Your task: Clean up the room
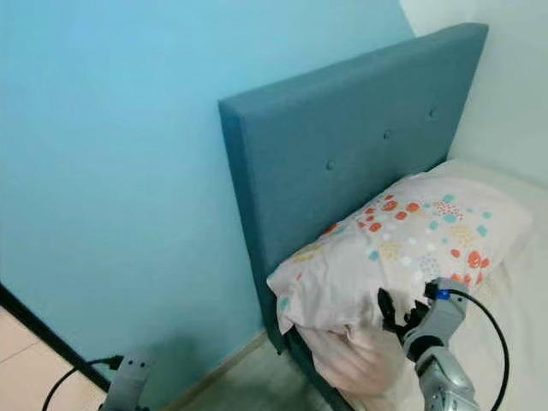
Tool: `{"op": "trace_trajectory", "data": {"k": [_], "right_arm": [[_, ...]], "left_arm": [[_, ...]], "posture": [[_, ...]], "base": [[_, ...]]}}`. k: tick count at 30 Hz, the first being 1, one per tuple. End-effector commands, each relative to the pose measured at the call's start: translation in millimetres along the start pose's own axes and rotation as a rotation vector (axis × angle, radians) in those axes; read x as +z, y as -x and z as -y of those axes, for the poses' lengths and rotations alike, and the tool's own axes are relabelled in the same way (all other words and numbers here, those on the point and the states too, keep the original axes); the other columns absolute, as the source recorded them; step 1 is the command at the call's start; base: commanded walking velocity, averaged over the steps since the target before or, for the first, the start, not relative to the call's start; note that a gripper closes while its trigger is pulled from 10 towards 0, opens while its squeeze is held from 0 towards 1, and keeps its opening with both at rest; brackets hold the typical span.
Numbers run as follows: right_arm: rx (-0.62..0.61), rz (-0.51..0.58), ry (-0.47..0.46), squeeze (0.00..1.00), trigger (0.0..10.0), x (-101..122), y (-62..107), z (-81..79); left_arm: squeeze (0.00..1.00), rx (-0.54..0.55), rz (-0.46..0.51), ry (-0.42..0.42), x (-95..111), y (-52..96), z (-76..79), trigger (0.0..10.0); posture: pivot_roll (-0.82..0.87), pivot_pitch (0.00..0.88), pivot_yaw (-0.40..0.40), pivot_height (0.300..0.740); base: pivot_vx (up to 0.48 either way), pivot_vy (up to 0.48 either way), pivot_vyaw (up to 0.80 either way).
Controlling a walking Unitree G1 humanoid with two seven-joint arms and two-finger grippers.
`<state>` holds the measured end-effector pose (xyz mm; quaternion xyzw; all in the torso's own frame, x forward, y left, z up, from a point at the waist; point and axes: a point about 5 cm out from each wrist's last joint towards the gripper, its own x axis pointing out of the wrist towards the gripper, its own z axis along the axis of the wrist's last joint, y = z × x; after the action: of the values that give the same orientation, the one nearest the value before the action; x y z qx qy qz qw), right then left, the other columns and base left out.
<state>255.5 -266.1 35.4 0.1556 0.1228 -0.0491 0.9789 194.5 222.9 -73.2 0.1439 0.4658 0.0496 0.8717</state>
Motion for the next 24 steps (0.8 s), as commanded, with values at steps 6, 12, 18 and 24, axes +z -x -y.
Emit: {"op": "trace_trajectory", "data": {"k": [6, 12, 18, 24], "right_arm": [[-0.118, -0.120, 0.027, 0.00, 10.0, -31.5, 12.0, 19.8], [-0.319, -0.395, 0.101, 0.00, 10.0, -81.9, 37.0, 41.6], [-0.372, -0.562, 0.106, 0.00, 10.0, -117.9, 63.4, 43.4], [-0.408, -0.708, 0.097, 0.00, 10.0, -149.1, 92.3, 41.6]], "left_arm": [[0.00, -0.009, -0.070, -0.006, -15.4, 1.9, 4.0, 10.0], [0.00, -0.015, -0.064, -0.016, -14.2, 2.0, 7.0, 10.0], [0.00, -0.022, -0.063, -0.027, -14.1, 2.0, 8.2, 10.0], [0.00, -0.027, -0.063, -0.039, -13.7, 1.9, 8.1, 10.0]], "posture": [[-0.05, 0.000, 0.023, 0.716], [-0.05, 0.000, 0.020, 0.716], [-0.05, 0.000, 0.028, 0.716], [-0.05, 0.000, 0.030, 0.716]], "base": [[-0.240, 0.000, 0.00], [-0.480, 0.000, 0.00], [-0.480, 0.000, 0.00], [-0.480, 0.000, 0.00]]}}
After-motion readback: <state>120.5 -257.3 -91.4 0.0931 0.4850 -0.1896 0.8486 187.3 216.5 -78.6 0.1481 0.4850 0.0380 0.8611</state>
